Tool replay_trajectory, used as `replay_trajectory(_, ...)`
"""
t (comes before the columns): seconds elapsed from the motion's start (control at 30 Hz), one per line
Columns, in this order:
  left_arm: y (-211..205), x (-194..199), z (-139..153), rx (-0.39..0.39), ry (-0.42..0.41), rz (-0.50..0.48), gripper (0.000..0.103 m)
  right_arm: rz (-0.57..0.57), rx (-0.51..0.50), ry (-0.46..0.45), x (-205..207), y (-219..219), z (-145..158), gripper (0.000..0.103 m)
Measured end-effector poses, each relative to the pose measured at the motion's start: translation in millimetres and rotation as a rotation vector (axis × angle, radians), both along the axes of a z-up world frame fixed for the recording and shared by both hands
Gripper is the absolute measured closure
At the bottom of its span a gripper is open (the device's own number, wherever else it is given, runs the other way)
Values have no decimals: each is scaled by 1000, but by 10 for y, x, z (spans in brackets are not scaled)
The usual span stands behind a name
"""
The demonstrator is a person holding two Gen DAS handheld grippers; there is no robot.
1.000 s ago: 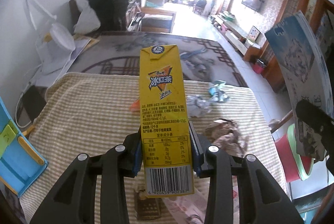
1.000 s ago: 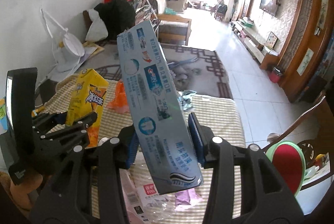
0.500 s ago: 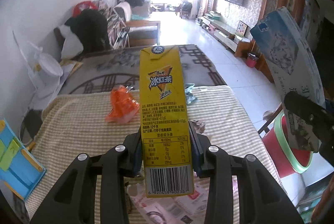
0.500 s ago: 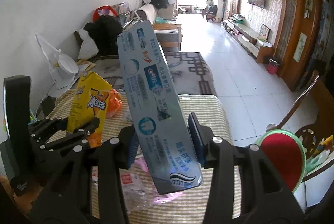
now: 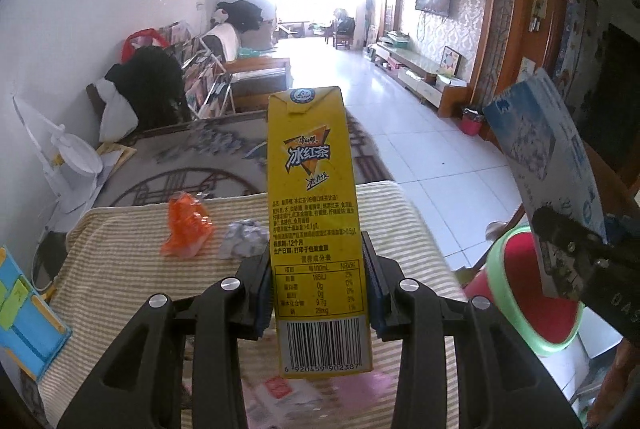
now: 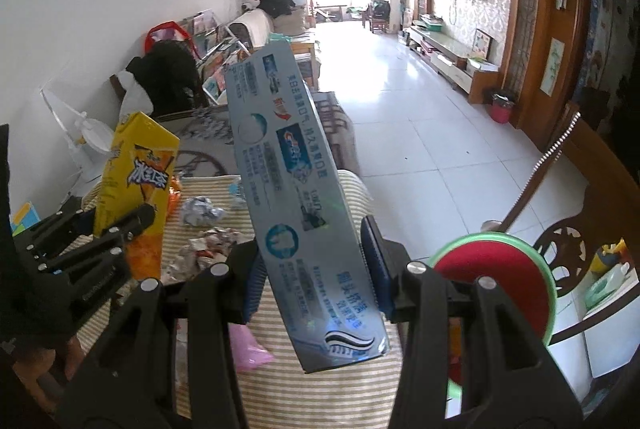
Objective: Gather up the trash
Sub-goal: 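Carry the toothpaste box to the red bin and release it from the right gripper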
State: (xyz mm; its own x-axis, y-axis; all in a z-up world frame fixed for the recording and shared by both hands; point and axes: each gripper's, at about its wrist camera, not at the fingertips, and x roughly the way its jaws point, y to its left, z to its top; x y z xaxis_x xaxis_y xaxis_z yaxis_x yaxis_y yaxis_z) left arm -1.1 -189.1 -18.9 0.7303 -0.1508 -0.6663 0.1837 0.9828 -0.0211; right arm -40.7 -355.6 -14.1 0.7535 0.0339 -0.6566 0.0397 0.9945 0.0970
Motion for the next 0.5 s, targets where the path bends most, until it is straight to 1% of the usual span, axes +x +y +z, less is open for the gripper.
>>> replay_trajectory(0.07,-116,-4,-4,-22,11,-17,68,-14,10,-2,-45,-164,-8,60)
replay_trajectory(0.1,-193,7,-27,-50,31,-37,68,-28,19,0,-74,-276,-24,60)
replay_trajectory(0.2,-428,47,-129,-101,98,-83,68,-71,33,10,-151,-556,-76,60)
replay_trajectory(0.27,-598,49,-186,-110,120,-112,68,-105,41,19,-217,-744,-118,60)
replay_trajectory(0.4,-1043,73,-302,-131,165,-213,68,-181,72,48,-347,-1177,-258,60)
replay_trajectory(0.5,-1492,98,-439,-139,215,-319,68,-241,82,73,-435,-1440,-366,60)
